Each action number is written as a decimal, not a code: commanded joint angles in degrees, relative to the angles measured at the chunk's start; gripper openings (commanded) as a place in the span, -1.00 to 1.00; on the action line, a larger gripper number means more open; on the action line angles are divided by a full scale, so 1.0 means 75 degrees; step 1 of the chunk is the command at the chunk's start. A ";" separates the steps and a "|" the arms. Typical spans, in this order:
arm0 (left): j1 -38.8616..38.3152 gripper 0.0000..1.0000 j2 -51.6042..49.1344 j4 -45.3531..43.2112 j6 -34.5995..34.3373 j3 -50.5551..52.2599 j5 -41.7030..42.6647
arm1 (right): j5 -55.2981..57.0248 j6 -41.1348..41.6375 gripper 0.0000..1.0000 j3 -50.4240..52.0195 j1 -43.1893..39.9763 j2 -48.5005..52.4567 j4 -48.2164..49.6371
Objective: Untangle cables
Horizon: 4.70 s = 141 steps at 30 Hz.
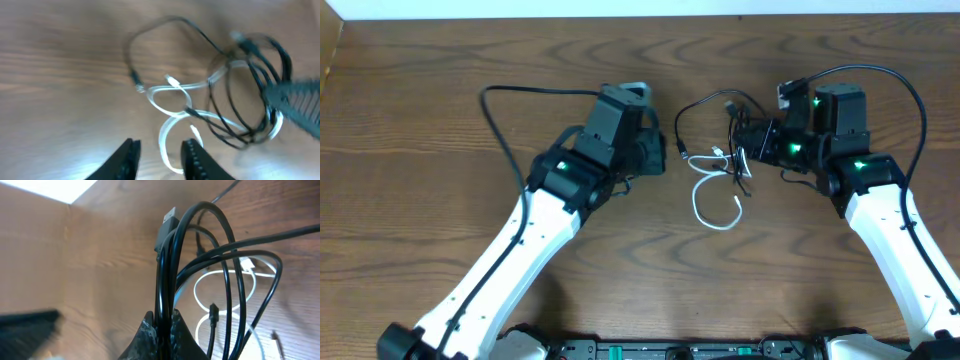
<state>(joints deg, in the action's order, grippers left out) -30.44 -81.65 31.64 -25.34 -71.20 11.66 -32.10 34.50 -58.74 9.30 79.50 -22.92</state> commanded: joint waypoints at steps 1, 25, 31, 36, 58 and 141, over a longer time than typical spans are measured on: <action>0.0015 -0.31 -0.0676 -0.0463 0.0653 -0.0073 0.1737 | 0.0003 0.1492 -0.98 -0.0009 -0.0099 -0.0067 0.0181; -0.0160 -0.29 -0.2296 -0.4470 0.1174 -0.0073 0.5773 | -0.2139 0.1413 -0.98 -0.0009 -0.1186 0.0408 0.0379; -0.0510 -0.29 -0.2305 -0.4322 0.1346 -0.0064 0.4913 | -0.2629 0.1390 -0.98 -0.0009 -0.1189 0.0560 0.0734; -0.0589 -0.39 -0.2308 -0.4077 0.1338 -0.0064 0.3888 | -0.3005 0.1393 -0.98 -0.0009 -0.1195 0.0560 0.0947; -0.0589 -0.49 -0.2311 -0.3759 0.0248 -0.0064 0.0565 | -0.4138 0.1390 -0.98 -0.0009 -0.1186 0.0560 0.1204; 0.0947 -0.86 -0.0807 -0.2081 0.2538 -0.0070 0.3587 | 0.3293 -0.0784 -0.91 -0.0009 -0.3340 0.0560 -0.2113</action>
<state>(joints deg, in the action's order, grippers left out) -23.29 -93.91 16.19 -6.17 -71.09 38.26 -5.48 33.04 -58.74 -14.20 83.96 -39.40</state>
